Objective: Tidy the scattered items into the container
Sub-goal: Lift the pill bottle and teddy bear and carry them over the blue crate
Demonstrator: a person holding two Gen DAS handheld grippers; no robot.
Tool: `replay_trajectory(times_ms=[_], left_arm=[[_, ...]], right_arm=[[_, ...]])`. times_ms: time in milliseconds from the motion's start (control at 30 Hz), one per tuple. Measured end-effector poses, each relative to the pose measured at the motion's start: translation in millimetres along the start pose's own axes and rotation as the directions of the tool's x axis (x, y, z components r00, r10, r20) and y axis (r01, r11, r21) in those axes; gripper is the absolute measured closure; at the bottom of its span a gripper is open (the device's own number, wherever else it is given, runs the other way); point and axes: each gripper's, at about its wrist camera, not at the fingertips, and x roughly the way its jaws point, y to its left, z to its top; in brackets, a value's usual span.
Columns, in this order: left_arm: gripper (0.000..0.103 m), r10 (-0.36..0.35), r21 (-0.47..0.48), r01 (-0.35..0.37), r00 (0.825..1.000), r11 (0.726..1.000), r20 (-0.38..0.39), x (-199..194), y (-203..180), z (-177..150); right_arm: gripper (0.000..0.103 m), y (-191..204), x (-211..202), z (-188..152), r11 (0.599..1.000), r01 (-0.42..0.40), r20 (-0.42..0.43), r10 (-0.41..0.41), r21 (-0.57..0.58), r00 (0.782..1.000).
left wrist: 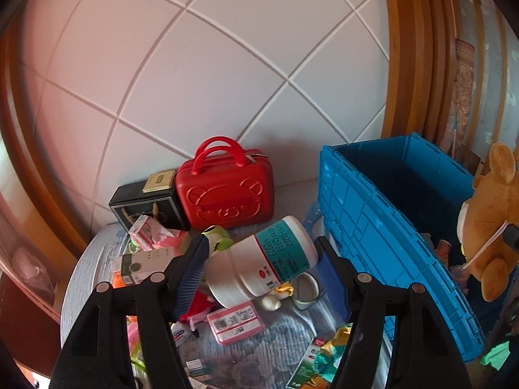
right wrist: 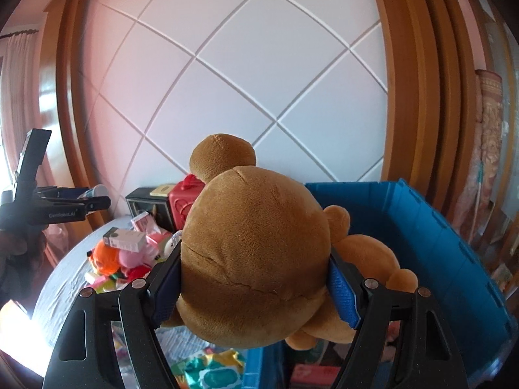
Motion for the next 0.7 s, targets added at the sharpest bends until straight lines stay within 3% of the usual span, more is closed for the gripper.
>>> replay_trajectory(times_ms=[367,700], left_arm=[[0.037,-0.141,0.148,0.140,0.990,0.979,-0.001,22,-122,41],[0.037,-0.234,0.234,0.233,0.972,0.944,-0.025,48,-205,66]], right_arm=[[0.025,-79,-8,-12,0.994,0.096,-0.015,-0.095,0.048,0.995],[0.025,-141,-10,-29,0.979,0.174,-0.047,-0.170,0.108,0.984]])
